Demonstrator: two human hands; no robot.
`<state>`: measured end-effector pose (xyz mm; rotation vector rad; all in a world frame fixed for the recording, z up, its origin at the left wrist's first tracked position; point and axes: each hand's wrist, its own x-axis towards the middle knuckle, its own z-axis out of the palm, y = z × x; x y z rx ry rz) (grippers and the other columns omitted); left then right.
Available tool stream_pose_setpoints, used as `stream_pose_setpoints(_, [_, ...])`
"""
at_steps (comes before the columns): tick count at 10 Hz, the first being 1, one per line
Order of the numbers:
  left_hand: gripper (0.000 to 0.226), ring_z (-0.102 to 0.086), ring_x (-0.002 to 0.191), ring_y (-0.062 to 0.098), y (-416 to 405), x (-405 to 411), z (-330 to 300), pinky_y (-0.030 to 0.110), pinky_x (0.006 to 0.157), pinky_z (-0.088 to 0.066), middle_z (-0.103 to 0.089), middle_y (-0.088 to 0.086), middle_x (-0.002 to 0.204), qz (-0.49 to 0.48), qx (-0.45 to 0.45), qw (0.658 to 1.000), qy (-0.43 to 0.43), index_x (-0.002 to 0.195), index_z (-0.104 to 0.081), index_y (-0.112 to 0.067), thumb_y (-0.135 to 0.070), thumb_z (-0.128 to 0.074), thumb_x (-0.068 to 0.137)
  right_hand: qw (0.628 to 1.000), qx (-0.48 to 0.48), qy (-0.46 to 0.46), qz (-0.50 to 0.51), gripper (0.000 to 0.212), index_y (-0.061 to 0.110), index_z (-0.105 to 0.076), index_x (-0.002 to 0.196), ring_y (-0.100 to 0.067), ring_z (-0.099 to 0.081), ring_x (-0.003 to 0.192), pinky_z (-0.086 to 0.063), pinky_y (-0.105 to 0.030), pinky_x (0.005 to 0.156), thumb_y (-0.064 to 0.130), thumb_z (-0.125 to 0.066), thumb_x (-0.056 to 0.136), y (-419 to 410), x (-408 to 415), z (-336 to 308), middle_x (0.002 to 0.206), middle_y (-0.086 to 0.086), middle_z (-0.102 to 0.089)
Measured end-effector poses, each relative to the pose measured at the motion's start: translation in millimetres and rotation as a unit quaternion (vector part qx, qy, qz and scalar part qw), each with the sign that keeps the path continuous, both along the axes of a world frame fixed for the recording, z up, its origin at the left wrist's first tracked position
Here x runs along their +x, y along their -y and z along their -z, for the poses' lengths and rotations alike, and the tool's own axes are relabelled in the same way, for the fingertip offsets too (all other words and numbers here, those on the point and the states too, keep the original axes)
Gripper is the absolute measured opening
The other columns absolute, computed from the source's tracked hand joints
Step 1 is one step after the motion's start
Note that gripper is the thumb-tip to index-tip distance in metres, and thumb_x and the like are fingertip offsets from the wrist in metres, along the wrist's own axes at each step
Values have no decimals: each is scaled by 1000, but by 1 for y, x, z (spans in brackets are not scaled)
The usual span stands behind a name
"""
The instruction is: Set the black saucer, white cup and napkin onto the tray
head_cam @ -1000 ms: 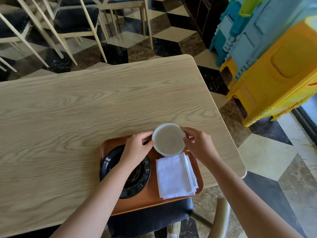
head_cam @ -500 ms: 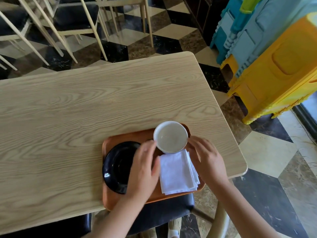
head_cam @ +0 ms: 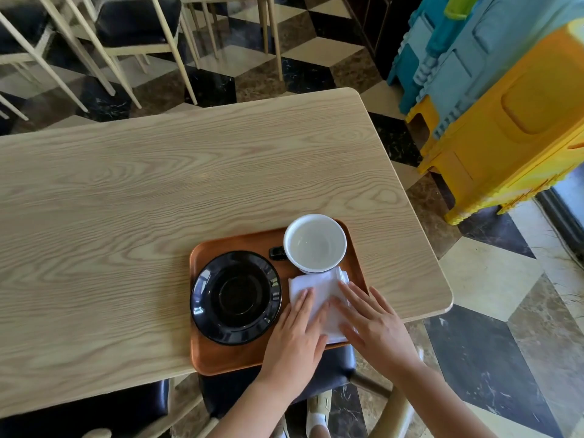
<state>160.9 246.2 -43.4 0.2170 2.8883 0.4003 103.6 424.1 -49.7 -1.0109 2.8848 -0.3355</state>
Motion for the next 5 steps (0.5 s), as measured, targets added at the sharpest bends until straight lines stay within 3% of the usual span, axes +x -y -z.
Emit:
stream_pose_setpoints(2, [53, -35, 135, 24, -1, 2, 1, 36, 105, -31, -41, 11, 145, -5, -19, 1000, 21, 136, -43, -22, -39, -28, 89, 1000, 5, -4, 3, 43, 22, -55, 126, -18, -38, 130, -23, -39, 108, 35, -40, 88, 3, 1, -2, 141, -2, -44])
stream_pose_setpoints(3, [53, -37, 134, 25, 1, 3, -1, 36, 104, -33, -42, 12, 145, -1, -24, 999, 35, 135, -44, -22, -40, -28, 88, 1000, 23, 11, 8, 42, 22, -56, 124, -19, -45, 127, -34, -40, 106, 35, -44, 86, 5, 4, -8, 139, -3, -49])
stream_pose_setpoints(4, [52, -38, 134, 26, 2, -3, -12, 37, 104, -36, -39, 13, 147, 10, -21, 999, 31, 134, -46, -20, -38, -28, 89, 997, 62, 35, 10, 47, 23, -61, 117, -24, -56, 118, -47, -51, 93, 30, -73, 72, 10, -3, -21, 134, -5, -56])
stream_pose_setpoints(5, [52, -22, 140, 28, 4, -7, -37, 39, 109, -30, -20, 14, 154, 17, 6, 995, 100, 144, -25, -16, -36, -31, 96, 987, 82, 136, 26, 48, 22, -51, 129, -24, -40, 133, -31, -46, 109, 27, -64, 83, 17, -8, -52, 146, -4, -41])
